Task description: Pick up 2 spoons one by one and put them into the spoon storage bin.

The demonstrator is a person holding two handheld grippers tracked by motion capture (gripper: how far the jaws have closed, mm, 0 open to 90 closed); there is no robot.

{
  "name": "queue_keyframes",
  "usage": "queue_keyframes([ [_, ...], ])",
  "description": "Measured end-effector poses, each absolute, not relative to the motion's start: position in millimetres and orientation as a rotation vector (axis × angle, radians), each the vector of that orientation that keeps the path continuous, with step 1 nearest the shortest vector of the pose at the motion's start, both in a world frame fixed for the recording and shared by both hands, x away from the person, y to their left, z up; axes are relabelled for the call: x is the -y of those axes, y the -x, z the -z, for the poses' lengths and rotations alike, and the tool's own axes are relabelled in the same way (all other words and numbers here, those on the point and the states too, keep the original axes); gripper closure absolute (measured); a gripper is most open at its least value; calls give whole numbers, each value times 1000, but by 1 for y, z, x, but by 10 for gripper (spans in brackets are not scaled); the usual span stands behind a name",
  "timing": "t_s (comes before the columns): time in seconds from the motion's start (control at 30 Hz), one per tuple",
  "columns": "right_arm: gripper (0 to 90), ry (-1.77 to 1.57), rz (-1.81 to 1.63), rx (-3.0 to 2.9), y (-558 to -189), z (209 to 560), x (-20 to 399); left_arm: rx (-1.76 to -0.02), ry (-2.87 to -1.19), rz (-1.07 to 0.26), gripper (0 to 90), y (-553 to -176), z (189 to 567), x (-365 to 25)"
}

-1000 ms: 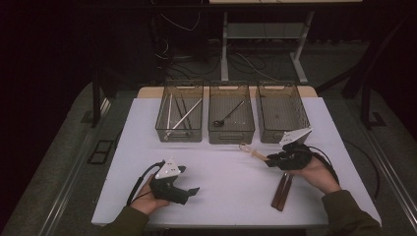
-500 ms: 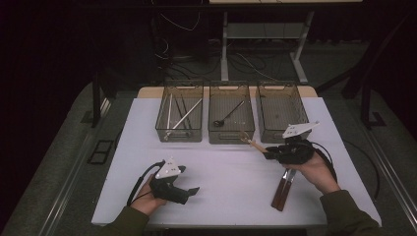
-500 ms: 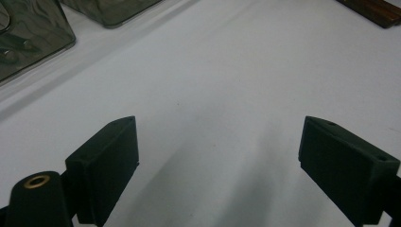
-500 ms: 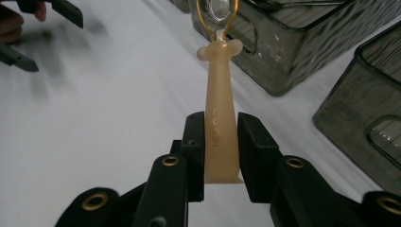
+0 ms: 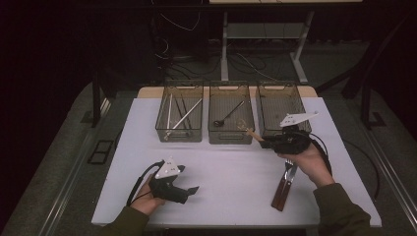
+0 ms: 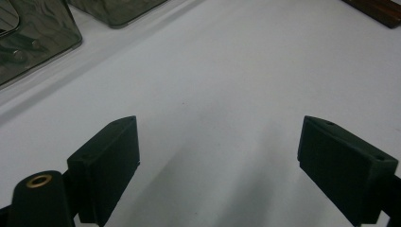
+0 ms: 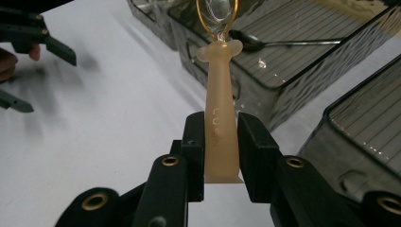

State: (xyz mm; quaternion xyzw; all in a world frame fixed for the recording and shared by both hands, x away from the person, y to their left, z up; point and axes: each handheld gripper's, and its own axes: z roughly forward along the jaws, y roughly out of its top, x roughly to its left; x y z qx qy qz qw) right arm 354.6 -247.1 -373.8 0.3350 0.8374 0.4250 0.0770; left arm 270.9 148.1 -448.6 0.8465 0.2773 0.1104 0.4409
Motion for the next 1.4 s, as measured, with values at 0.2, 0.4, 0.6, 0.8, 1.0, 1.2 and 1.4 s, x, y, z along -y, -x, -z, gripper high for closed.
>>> queue_keyframes([
  [0.2, 739, -1014, -1257, -2495, -370, 361, 239, -682, -2100, -276, 122, -271, 448, -147],
  [0.4, 739, -1057, -1239, -2479, -391, 357, 227, -672, -2104, -275, 122, -270, 448, -147],
  [0.6, 739, -1126, -1216, -2471, -415, 363, 210, -676, -2097, -268, 122, -270, 448, -146],
  [0.8, 738, -1178, -1165, -2495, -435, 372, 192, -664, -2098, -264, 122, -269, 447, -145],
  [1.0, 737, -1183, -1105, -2523, -447, 378, 179, -652, -2106, -263, 122, -270, 447, -145],
  [1.2, 731, -1190, -1065, -2537, -452, 382, 175, -649, -2100, -265, 122, -269, 447, -144],
  [1.4, 519, -1191, -1114, -2465, -451, 379, 176, -647, -2107, -262, 122, -269, 446, -145],
])
